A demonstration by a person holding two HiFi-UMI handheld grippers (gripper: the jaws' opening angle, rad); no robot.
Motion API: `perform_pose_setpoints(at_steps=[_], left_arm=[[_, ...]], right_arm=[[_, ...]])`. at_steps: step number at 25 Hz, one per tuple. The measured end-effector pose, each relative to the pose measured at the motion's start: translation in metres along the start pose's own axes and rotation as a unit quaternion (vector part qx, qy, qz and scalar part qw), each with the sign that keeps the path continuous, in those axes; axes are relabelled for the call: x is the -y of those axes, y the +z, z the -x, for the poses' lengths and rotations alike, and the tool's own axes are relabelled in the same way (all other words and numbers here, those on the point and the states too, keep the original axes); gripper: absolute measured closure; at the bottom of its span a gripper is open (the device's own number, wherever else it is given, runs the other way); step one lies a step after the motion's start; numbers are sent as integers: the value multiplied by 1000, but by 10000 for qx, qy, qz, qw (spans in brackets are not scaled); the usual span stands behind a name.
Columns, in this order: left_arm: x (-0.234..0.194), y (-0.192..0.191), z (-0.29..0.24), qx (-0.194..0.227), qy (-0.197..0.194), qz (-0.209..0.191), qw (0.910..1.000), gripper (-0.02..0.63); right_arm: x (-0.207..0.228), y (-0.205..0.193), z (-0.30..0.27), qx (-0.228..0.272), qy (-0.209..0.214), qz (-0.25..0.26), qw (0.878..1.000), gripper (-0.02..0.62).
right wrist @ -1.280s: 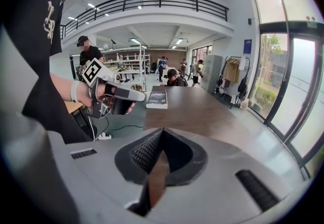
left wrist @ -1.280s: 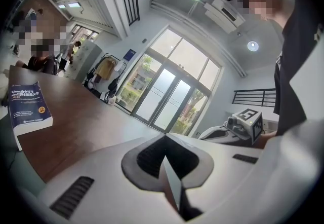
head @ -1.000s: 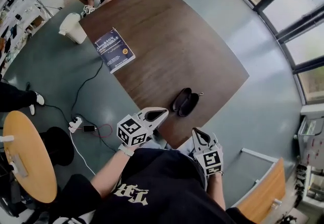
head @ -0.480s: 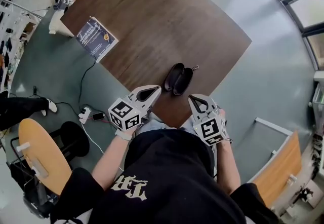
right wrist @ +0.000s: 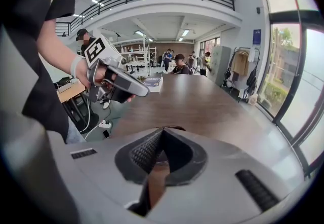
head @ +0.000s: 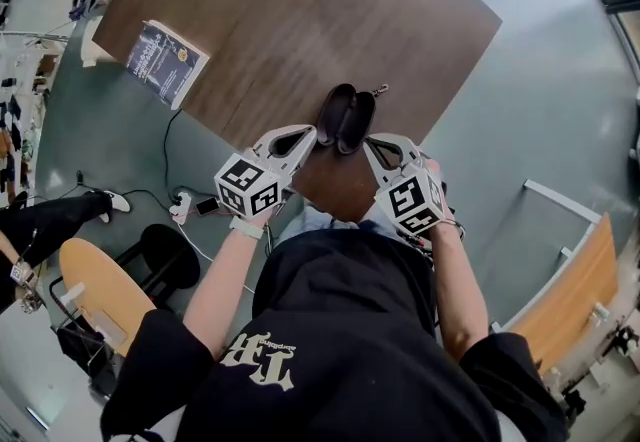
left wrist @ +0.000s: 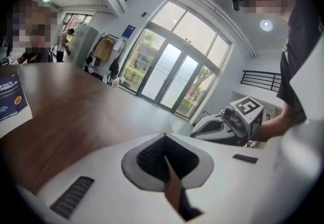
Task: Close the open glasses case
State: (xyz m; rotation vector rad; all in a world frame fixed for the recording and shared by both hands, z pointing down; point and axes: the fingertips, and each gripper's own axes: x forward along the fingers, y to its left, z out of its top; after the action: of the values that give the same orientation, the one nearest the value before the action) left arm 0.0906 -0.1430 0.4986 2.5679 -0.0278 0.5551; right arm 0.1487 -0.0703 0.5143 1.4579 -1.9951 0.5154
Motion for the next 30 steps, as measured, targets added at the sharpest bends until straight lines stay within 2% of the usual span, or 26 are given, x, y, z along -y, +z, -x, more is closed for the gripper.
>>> perform_pose_setpoints(at_steps=[5,11,15,30], left_arm=[[-21,-20,-22,-218,51,34,9997,600],[-55,-32,-40,-272,193,463,9984,600],[-73,-41,-47,-398,324,535,9972,600],[-75,-45,-57,-419,320,673,9963,600]], right_arm=[[8,-31,-27,-246,79,-402,9989,609],[13,-53,-58,-388,152,-623,9972,609],[11,-65,-76,-484,259,-760,9956,609],[8,-98,-90,-856,334,-864,9920,609]])
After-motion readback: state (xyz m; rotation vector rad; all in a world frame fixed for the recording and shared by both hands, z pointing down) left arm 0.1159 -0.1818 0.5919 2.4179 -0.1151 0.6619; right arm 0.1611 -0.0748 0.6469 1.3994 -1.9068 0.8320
